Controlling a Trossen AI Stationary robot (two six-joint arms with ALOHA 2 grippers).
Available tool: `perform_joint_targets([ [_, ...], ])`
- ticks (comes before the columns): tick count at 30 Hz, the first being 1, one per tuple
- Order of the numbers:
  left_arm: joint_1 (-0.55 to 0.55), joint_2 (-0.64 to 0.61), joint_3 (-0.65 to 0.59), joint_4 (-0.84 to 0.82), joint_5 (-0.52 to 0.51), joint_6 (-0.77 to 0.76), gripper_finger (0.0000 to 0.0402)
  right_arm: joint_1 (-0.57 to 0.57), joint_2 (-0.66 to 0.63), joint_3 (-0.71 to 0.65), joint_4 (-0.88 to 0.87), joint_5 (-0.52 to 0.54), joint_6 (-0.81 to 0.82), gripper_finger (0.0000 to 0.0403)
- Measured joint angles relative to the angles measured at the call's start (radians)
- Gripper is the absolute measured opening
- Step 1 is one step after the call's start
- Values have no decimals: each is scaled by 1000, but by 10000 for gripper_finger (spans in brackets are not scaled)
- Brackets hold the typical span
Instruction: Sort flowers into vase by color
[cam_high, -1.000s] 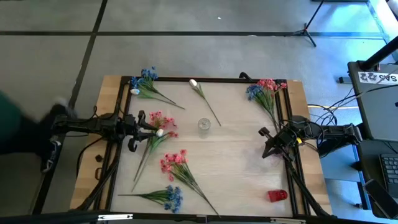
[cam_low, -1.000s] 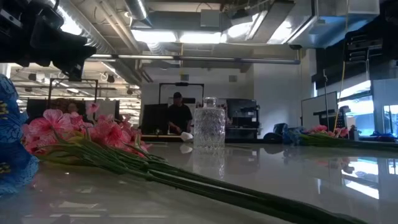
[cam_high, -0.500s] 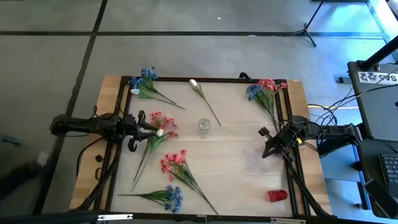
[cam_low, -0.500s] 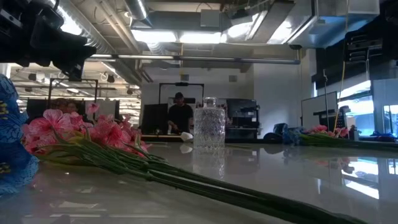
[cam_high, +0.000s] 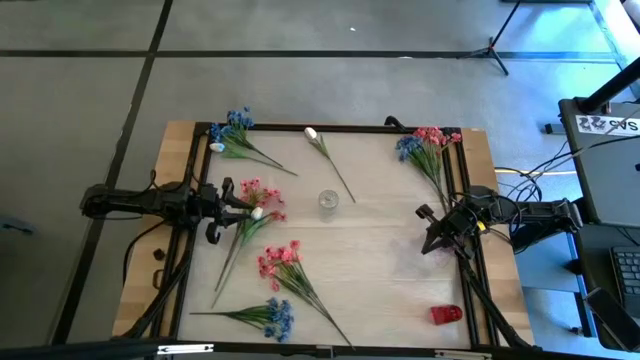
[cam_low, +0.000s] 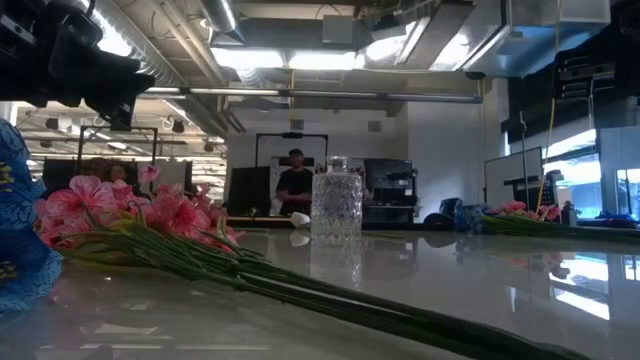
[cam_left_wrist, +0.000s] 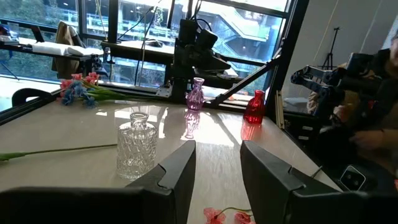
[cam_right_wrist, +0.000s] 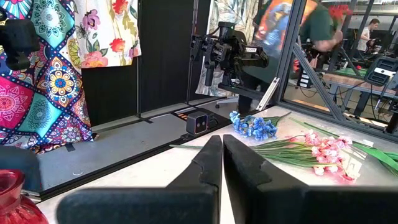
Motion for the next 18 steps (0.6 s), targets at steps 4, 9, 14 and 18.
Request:
perform_joint_targets([
  [4,0,0,0,0,0,0,124,0,0,-1,12,3,-43,17],
  [9,0,0,0,0,0,0,124,1,0,-1,65,1,-56,17],
  [14,0,0,0,0,0,0,124,1,0,-1,239,-36,138,17],
  [18,0,0,0,0,0,0,124,1,0,-1,417,-32,330,17],
])
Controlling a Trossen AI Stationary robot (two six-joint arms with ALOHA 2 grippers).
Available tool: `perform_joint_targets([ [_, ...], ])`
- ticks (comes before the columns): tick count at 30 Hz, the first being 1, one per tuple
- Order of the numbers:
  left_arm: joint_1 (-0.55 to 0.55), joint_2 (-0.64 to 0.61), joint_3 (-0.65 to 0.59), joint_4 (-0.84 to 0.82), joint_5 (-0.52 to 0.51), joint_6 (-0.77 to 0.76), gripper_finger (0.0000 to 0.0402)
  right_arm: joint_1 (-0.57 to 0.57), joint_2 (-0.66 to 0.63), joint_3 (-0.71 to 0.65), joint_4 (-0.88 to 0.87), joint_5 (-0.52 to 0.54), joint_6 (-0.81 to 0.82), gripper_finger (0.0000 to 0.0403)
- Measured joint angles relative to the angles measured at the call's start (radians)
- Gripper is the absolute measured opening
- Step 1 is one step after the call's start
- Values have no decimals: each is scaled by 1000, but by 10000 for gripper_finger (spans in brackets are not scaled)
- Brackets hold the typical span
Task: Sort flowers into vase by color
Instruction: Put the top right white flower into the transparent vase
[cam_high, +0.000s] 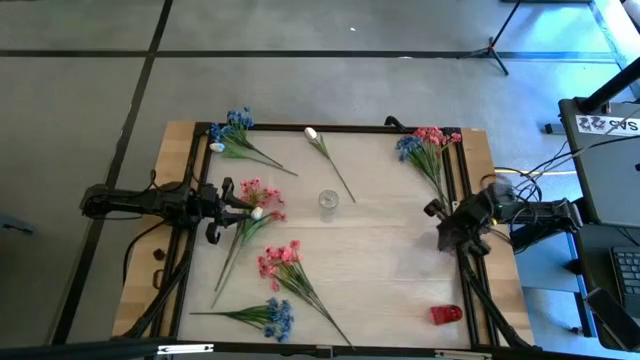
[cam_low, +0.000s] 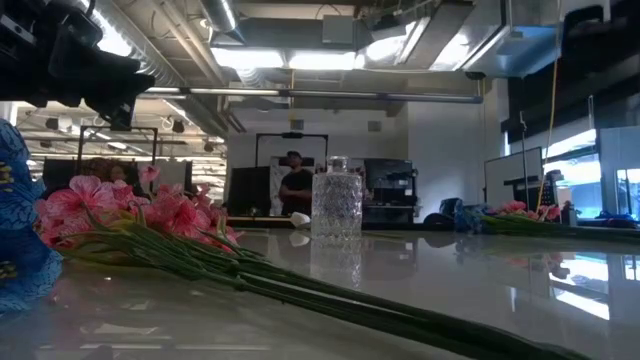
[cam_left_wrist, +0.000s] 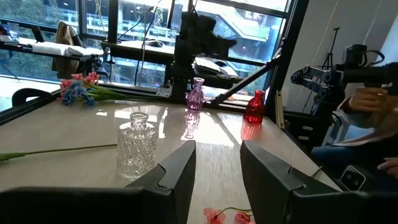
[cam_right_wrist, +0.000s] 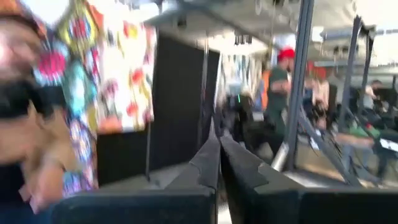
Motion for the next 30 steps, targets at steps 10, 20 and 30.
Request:
perform_joint_targets([
  [10,0,0,0,0,0,0,124,0,43,0,-57,425,356,17],
  [20,0,0,0,0,0,0,124,0,360,0,97,725,325,17],
  [30,0,0,0,0,0,0,124,-1,909,128,283,1174,287,17],
])
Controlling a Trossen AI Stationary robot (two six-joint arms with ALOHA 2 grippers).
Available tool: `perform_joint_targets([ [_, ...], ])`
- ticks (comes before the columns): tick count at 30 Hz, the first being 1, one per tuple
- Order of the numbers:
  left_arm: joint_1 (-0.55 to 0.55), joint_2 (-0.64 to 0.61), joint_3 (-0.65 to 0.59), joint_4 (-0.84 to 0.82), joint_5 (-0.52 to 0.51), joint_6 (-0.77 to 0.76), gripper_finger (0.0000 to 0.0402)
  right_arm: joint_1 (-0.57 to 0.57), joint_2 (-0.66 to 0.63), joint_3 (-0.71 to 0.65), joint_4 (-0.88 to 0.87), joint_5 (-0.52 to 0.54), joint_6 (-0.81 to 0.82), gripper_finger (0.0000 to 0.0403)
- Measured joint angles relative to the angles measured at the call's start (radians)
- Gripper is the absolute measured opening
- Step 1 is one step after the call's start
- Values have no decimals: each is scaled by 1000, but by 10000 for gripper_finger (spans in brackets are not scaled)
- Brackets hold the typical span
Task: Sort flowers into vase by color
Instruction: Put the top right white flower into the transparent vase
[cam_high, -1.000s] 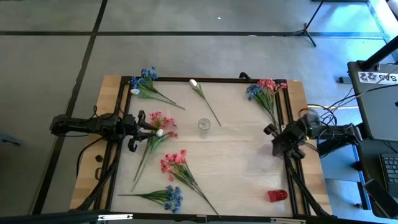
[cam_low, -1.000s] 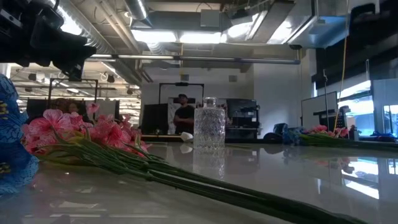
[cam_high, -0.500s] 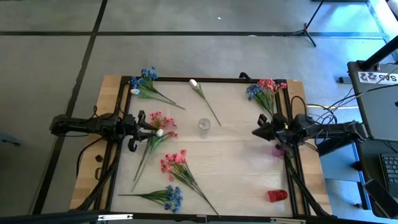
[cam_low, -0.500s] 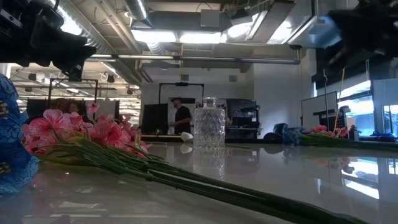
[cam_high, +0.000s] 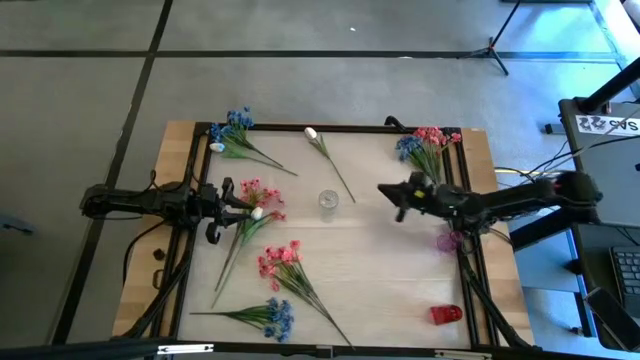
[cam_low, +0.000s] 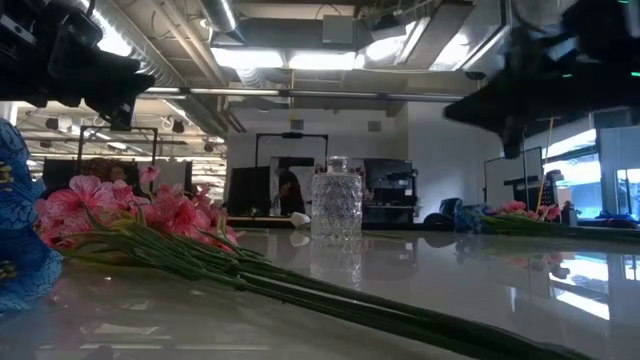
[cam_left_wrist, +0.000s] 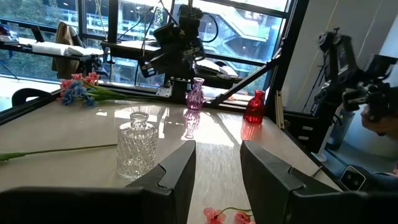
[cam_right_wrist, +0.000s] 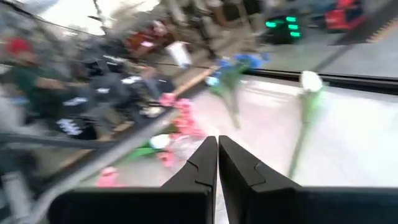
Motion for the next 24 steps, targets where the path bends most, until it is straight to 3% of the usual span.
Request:
perform_joint_targets([
  [6,0,0,0,0,0,0,124,-34,289,256,-174,31,-18,43],
  [14,0,0,0,0,0,0,124,-183,576,622,-556,-60,34,168],
  [19,0,0,0,0,0,0,124,-281,698,772,-627,-91,16,214],
  [24,0,0,0,0,0,0,124,-370,796,855,-635,-172,-12,225],
])
